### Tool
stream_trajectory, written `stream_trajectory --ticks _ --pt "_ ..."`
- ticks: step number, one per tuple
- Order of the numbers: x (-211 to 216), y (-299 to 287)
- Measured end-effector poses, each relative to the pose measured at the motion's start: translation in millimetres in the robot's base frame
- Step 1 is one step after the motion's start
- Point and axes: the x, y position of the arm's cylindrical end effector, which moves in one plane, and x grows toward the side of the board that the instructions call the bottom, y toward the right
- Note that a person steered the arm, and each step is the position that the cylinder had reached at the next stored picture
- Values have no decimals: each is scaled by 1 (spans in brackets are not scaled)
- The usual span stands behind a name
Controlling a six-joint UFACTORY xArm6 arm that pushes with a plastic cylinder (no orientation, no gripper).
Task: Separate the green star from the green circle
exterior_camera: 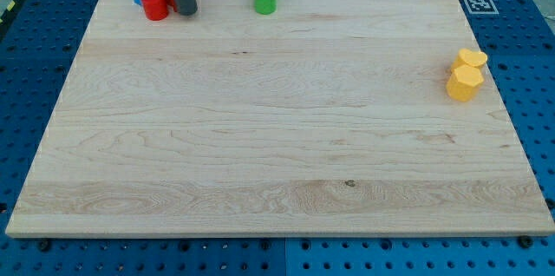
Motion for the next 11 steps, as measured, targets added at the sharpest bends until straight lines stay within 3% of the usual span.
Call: stream_trajectory --ticks 1,3,6,9,10,11 --pt "0 0" --pt "-61 26" --pt "-71 66" --pt "-58 161" --pt "-23 179" --pt "-16 194"
